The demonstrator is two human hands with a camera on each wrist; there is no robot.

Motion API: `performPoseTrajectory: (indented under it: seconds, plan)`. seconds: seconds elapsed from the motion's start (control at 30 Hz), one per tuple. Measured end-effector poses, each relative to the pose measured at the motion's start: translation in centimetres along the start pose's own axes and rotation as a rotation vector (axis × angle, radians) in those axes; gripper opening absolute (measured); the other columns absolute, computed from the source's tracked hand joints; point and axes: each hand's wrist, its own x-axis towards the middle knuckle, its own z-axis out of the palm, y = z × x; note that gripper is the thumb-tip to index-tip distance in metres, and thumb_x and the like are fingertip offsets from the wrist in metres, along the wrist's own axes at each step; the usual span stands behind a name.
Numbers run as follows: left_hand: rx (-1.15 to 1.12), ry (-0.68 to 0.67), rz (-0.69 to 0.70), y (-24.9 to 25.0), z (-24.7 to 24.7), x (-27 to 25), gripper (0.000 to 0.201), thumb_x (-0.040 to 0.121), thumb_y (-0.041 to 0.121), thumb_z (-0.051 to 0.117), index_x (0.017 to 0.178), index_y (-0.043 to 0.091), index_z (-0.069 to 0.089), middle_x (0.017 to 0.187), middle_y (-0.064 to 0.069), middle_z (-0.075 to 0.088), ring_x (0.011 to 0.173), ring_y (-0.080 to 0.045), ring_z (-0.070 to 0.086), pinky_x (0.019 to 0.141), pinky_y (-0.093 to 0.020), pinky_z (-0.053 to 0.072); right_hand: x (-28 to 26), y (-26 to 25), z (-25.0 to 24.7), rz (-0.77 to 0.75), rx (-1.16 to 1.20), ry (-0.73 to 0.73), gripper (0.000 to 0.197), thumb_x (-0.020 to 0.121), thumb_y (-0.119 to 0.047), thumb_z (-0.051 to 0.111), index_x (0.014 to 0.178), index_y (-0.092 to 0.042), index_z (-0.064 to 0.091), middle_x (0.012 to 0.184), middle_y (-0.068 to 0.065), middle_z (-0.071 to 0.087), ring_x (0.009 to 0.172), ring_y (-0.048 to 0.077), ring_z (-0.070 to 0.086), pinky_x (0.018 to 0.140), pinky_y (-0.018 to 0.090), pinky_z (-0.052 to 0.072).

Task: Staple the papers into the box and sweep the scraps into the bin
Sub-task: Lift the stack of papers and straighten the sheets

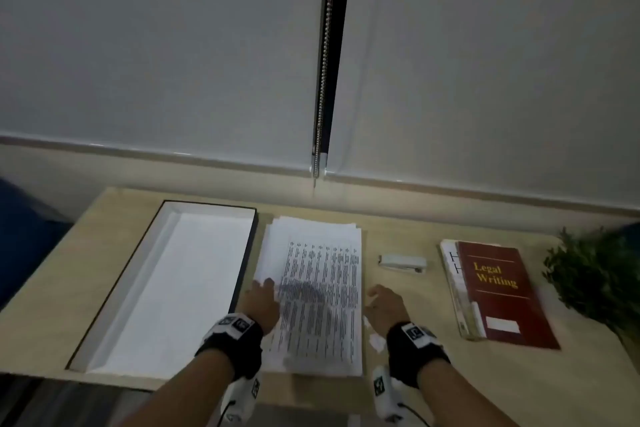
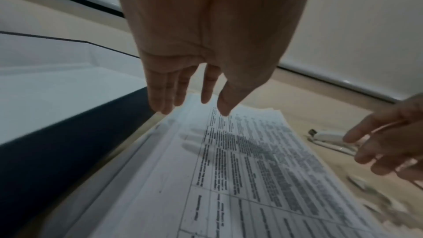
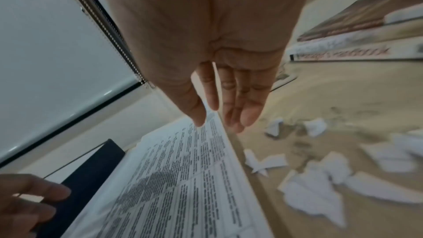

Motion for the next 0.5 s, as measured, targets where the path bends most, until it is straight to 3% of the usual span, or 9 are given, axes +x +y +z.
performPoseTrajectory:
  seconds: [0.07,0.17,0.33,0.5]
  plan:
    - [0.031,0.007,-0.074,0.1,0.0,1.3,0.046,0.093,0.024,0.047,0.134,0.008,0.033,0.138,-0.019,0.04,0.124,-0.035,0.046,0.103,-0.04,0.041,1.7,-1.0,1.0,0.064,-0.004,0.016,0.06,0.089,-0.022,0.059,0.142,-0.006,0.037,0.145,0.014,0.045,0.131,0.029,0.047,0.107,0.035,0.042]
    - [0.034,-0.005,-0.162,0.0,0.6,2.9,0.052,0.089,0.02,0.053,0.134,0.007,0.029,0.141,-0.021,0.034,0.126,-0.038,0.044,0.102,-0.043,0.042,3.5,-2.4,2.3,0.133,0.008,0.002,0.08,0.089,-0.029,0.062,0.149,-0.002,0.018,0.156,0.017,0.025,0.142,0.031,0.03,0.115,0.039,0.032]
    - [0.091,-0.016,-0.209,-0.5,1.8,4.4,0.067,0.089,0.016,0.052,0.143,0.006,0.014,0.144,-0.023,0.032,0.128,-0.037,0.042,0.102,-0.044,0.042,5.1,-3.5,3.2,0.224,0.006,0.07,0.077,0.08,-0.024,0.074,0.139,0.0,0.03,0.142,0.02,0.04,0.129,0.036,0.046,0.104,0.041,0.043]
    - [-0.023,0.021,-0.215,-0.7,1.9,5.7,0.074,0.088,0.008,0.054,0.146,0.002,0.008,0.147,-0.026,0.027,0.129,-0.039,0.041,0.104,-0.043,0.041,6.2,-3.6,3.5,0.266,-0.038,0.076,0.067,0.08,-0.014,0.072,0.134,0.002,0.035,0.133,0.022,0.051,0.118,0.036,0.056,0.094,0.038,0.051]
